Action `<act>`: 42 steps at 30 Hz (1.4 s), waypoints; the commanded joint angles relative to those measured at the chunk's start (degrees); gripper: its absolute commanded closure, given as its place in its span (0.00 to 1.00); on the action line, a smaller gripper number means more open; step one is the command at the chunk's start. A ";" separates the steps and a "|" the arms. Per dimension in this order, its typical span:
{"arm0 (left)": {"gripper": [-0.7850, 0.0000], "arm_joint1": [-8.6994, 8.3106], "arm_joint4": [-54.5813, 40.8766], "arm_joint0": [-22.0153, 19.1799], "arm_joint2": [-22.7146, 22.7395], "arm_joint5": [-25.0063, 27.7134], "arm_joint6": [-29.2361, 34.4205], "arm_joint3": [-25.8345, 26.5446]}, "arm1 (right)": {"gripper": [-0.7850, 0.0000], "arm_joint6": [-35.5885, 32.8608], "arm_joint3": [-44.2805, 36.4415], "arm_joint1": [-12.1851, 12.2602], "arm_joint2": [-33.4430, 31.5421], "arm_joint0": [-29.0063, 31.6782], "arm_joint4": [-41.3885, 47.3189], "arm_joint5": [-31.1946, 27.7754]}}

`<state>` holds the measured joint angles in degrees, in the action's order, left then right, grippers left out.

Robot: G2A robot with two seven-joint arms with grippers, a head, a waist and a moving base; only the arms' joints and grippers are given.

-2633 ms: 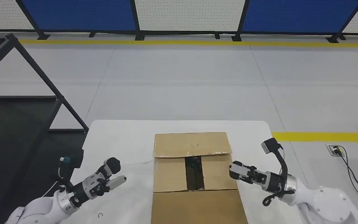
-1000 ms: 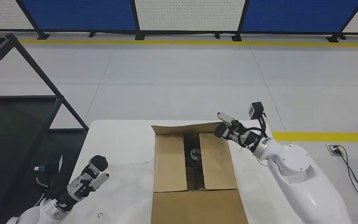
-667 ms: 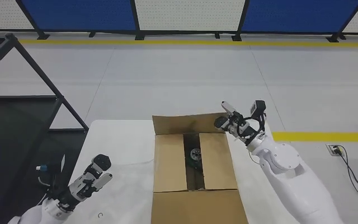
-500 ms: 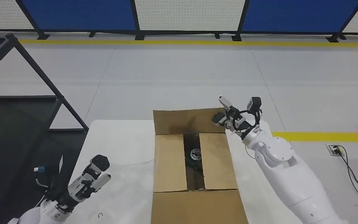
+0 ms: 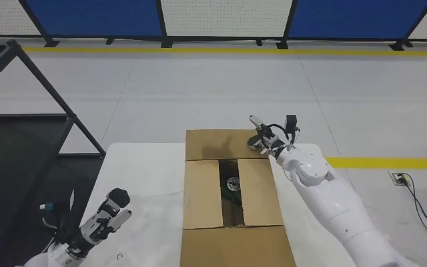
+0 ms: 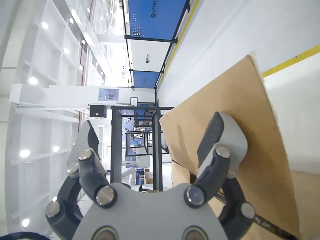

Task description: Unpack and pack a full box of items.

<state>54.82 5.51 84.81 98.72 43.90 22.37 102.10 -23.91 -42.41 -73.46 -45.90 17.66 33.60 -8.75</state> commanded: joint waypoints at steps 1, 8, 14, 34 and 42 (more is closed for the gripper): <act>0.00 0.02 0.07 -0.14 -0.23 -0.15 0.16 0.11 | 0.00 -1.29 1.97 -0.63 0.68 -1.10 -0.89 0.78; 0.00 0.11 0.27 -0.54 -0.83 -0.34 0.41 -0.14 | 0.00 -3.55 6.05 -2.38 2.32 -3.18 -4.01 2.57; 0.00 0.17 0.24 -0.62 -0.78 -0.33 0.21 -0.66 | 0.00 -5.13 8.72 -3.61 3.21 -4.61 -6.44 4.42; 0.00 0.22 -0.26 -0.88 0.43 0.31 0.10 -2.30 | 0.00 -19.85 4.42 -2.47 -4.08 -2.65 -4.22 -5.65; 0.00 0.04 0.04 -3.31 1.27 -0.37 1.08 -4.87 | 0.00 -30.60 -13.58 1.95 -8.83 6.32 -11.49 -0.42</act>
<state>54.89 5.16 81.81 99.82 43.65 23.37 97.64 -53.24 -52.45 -72.13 -54.29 22.49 24.06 -10.99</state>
